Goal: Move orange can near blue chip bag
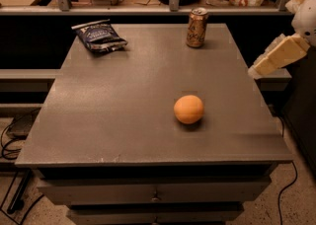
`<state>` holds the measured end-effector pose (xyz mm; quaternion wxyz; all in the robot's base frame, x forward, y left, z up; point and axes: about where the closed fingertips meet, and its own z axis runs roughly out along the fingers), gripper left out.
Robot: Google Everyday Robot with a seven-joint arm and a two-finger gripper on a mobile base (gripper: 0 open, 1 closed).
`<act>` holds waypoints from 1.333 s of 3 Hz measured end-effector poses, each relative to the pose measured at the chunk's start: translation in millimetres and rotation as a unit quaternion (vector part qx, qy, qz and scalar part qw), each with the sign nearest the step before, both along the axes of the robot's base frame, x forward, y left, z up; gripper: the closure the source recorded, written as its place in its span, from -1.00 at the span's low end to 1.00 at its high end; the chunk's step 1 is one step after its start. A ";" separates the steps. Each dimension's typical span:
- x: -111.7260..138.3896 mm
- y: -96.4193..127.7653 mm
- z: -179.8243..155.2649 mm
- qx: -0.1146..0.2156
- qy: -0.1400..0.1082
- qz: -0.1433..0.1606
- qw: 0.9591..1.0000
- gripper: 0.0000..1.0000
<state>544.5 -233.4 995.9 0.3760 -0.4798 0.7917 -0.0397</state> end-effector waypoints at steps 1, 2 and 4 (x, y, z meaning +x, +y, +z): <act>36.9 24.8 -3.3 0.014 -0.022 0.007 1.000 -1.00; 75.7 42.6 -7.9 0.040 -0.035 0.002 0.999 -1.00; 154.0 71.7 -25.7 0.116 -0.048 -0.026 0.992 -1.00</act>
Offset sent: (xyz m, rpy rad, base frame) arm 0.1240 0.0609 -0.0138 0.1459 -0.1031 -0.0134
